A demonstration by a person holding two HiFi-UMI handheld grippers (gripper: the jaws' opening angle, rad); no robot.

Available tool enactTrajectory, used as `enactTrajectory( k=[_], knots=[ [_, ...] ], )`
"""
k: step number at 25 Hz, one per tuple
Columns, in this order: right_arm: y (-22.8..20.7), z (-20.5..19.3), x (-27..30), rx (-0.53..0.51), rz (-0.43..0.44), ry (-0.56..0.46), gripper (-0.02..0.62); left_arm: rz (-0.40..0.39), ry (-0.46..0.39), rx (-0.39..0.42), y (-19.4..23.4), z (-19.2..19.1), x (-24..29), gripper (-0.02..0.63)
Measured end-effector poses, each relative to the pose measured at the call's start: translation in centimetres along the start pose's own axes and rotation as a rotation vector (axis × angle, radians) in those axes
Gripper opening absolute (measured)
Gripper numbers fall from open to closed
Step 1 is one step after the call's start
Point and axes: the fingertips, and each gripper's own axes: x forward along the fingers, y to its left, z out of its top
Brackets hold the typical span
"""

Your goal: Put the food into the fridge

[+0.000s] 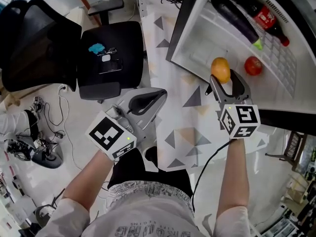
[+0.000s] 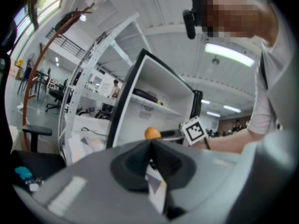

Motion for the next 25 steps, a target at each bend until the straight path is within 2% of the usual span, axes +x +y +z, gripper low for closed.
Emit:
enactTrajectory(
  k=[9, 25],
  knots=[
    [-1.1, -2.1, 1.9, -0.112, -0.015, 0.078, 0.267, 0.013, -0.001, -0.015, 0.5, -1.4, 0.9, 0.005],
    [-1.8, -4.3, 4.2, -0.203, 0.001, 0.164, 0.267, 0.053, -0.013, -0.031, 1.3, -2.2, 1.2, 0.005]
  ],
)
